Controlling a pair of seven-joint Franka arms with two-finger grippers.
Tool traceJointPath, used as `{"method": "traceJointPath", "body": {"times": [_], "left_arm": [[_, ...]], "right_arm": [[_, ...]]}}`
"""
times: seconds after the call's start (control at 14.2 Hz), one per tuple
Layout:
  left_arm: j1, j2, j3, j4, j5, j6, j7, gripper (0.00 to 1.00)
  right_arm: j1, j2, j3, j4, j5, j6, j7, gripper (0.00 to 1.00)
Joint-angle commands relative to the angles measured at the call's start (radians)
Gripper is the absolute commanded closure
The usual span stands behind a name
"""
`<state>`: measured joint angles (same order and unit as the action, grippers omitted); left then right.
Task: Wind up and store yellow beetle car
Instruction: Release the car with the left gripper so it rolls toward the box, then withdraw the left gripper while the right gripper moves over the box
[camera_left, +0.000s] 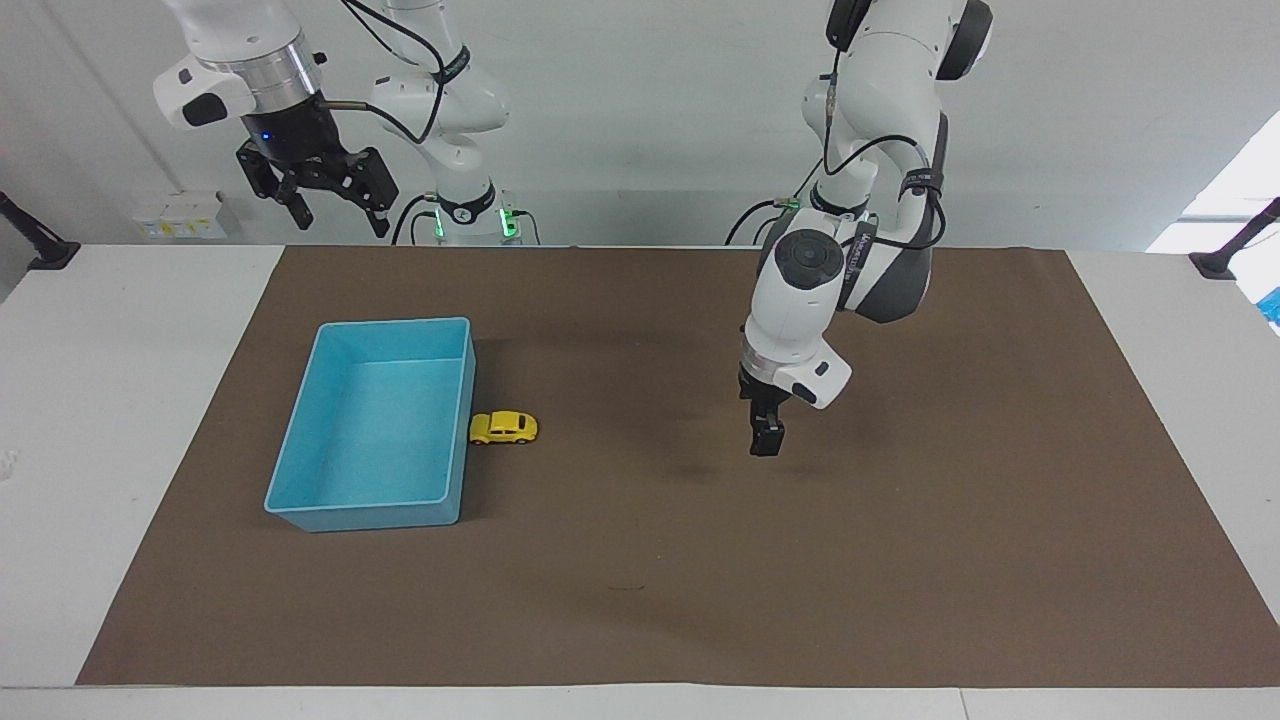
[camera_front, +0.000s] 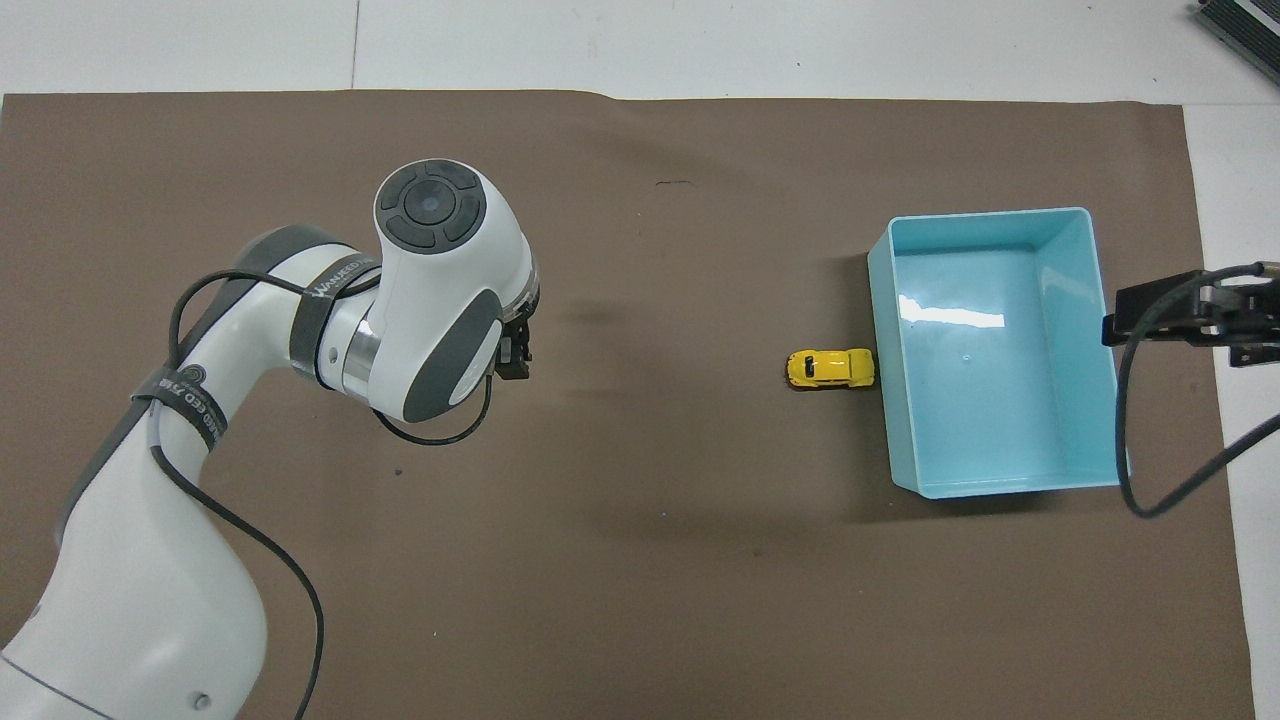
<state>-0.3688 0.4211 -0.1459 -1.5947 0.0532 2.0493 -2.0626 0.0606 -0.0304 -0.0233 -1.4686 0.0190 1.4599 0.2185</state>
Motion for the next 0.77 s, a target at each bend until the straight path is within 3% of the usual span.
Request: {"method": "traceJointPath", "body": {"times": [0.0,0.7], "left_arm": [[0.008,-0.024,0.000,0.016,0.007,-0.017,0.114,0.00],[0.047,-0.142,0.006,-0.007,0.004,-0.049,0.579,0.00]], "right_arm": [[-0.001,-0.010,-0.009,-0.016,0.024,0.010,-0.049,0.00],[0.013,-0.017,0.009,-0.022,0.021,0.011,-0.637,0.00]]}}
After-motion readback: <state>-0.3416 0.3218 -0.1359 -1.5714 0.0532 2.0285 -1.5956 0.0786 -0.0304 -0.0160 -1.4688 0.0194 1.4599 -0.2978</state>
